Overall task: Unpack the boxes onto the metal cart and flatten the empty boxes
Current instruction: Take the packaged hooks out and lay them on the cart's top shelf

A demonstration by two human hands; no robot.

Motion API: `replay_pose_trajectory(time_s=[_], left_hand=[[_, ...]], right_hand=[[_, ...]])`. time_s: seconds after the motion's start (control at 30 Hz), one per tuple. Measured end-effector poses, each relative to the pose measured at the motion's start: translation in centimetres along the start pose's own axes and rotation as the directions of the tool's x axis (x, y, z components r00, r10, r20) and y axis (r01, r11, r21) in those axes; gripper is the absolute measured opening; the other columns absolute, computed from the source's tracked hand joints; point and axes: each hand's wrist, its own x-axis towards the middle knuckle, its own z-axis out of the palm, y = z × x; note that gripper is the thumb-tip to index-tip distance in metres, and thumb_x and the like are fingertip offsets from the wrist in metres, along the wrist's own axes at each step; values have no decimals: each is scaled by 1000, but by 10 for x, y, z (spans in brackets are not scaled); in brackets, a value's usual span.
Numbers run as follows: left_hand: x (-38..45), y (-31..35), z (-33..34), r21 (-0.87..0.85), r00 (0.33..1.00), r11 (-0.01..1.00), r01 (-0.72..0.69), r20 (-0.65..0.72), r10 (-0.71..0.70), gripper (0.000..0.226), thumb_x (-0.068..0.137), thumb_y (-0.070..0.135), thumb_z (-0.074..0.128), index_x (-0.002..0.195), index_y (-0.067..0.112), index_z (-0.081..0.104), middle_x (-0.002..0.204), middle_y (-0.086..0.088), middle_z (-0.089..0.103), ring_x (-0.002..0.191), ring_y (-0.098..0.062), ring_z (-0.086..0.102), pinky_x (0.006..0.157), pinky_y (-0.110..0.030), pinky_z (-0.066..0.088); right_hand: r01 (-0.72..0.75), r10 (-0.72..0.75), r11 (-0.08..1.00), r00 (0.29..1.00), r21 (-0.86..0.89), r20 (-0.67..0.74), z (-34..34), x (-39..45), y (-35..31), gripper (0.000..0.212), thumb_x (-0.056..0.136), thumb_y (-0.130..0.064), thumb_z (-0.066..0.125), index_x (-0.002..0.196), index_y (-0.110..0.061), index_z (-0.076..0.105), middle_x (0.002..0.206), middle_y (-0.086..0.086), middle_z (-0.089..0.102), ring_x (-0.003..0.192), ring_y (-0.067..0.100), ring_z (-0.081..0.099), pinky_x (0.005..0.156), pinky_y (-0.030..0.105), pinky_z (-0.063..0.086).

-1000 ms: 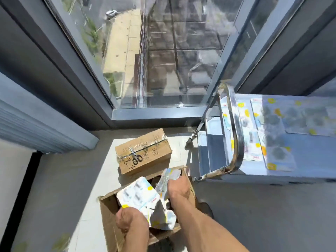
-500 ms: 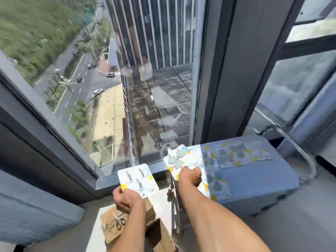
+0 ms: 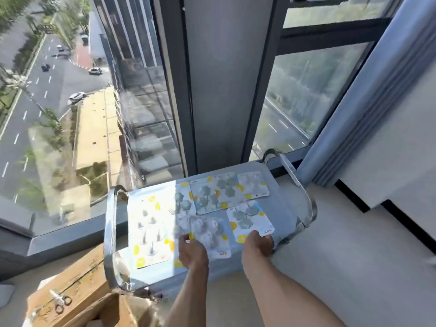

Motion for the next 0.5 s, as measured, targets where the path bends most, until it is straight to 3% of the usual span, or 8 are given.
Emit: replay_pose_trajectory(time_s=[0.2, 0.33, 0.5], left_hand=[[16, -24, 73, 31, 997, 997, 73, -27, -72, 17, 95, 13, 44, 100, 19, 59, 88, -13, 55, 78, -29, 49, 67, -34, 36], [37, -34, 106, 78, 998, 997, 1, -59, 4, 11, 96, 21, 46, 92, 23, 55, 91, -10, 59, 83, -31, 55, 71, -39, 46], [55, -37, 123, 308, 994, 951, -27, -89, 57, 22, 95, 15, 42, 110, 13, 58, 99, -19, 65, 94, -36, 59, 75, -40, 44]], right_hand=[[-57, 58, 998, 998, -32, 6, 8, 86, 13, 32, 79, -4, 57, 110, 1, 64, 111, 25, 65, 99, 43, 61, 85, 43, 51], [-102, 102, 995, 992, -2, 73, 30, 122, 26, 33, 77, -6, 55, 108, -2, 66, 105, 22, 68, 89, 40, 66, 83, 47, 55], [-120, 134, 986, 983, -114, 128, 53, 145, 32, 30, 80, -11, 63, 107, 3, 65, 109, 22, 67, 93, 38, 66, 83, 45, 55]])
